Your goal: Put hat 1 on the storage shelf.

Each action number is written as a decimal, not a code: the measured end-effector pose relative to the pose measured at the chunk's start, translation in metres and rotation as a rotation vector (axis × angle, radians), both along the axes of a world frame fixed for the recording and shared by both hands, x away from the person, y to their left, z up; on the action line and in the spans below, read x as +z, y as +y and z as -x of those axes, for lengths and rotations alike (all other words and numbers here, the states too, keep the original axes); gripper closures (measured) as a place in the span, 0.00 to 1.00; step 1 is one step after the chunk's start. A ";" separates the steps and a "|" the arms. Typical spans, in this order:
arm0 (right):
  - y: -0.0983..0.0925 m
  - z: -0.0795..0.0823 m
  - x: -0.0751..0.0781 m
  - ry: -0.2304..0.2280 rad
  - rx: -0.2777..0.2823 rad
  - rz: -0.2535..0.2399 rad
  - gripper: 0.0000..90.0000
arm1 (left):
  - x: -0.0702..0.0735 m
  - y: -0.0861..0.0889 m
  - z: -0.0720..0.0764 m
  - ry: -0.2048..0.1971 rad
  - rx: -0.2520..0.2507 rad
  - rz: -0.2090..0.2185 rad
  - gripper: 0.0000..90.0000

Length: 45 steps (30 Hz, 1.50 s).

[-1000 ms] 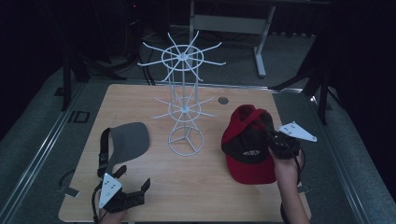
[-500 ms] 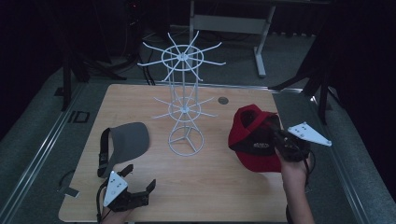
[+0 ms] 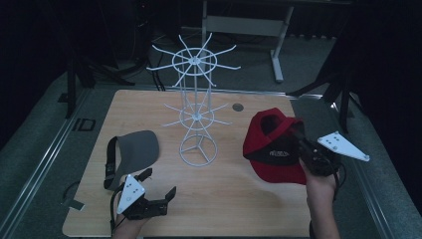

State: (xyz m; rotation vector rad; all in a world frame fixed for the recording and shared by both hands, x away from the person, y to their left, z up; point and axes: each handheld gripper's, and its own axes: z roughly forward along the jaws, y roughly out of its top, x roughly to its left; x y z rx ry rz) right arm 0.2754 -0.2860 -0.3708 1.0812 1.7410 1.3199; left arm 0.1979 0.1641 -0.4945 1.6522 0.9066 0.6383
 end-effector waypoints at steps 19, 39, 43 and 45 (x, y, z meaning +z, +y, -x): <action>0.001 0.023 0.009 -0.037 0.031 -0.024 0.98 | 0.041 -0.057 -0.020 -0.021 -0.131 -0.018 0.06; 0.012 0.037 0.010 -0.047 0.068 -0.035 0.98 | 0.081 -0.124 -0.045 -0.071 -0.293 -0.057 0.07; 0.012 0.038 0.010 -0.048 0.073 -0.041 0.98 | 0.086 -0.136 -0.050 -0.071 -0.311 -0.063 0.07; 0.013 0.039 0.011 -0.051 0.074 -0.040 0.98 | 0.089 -0.143 -0.052 -0.072 -0.319 -0.063 0.07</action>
